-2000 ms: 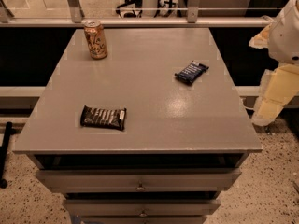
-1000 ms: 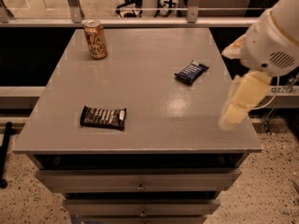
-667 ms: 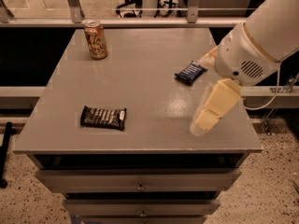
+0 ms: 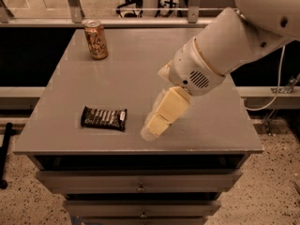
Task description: Move rxbar chocolate near orange can
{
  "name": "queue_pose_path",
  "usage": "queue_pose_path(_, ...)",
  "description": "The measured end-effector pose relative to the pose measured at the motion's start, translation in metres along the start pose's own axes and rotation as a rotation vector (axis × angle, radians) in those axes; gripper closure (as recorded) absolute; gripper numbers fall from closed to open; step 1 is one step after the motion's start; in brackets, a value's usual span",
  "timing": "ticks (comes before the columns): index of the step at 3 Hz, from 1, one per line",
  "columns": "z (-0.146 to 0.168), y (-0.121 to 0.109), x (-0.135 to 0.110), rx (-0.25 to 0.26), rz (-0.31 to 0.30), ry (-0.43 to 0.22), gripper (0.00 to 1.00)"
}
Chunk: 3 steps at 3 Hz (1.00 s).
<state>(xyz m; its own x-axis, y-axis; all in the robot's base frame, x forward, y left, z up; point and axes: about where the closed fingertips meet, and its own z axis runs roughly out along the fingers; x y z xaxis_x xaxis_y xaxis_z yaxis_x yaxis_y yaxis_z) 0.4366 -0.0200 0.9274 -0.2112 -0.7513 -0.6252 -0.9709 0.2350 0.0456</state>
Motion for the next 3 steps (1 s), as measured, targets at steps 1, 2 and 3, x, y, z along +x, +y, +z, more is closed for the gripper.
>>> queue_pose_path(1,0.01,0.005,-0.019,-0.018,-0.007,-0.038,0.0)
queue_pose_path(2,0.016,0.013,-0.038,-0.031,-0.015,-0.077,0.0)
queue_pose_path(3,0.024,0.025,-0.058,-0.058,-0.025,-0.125,0.0)
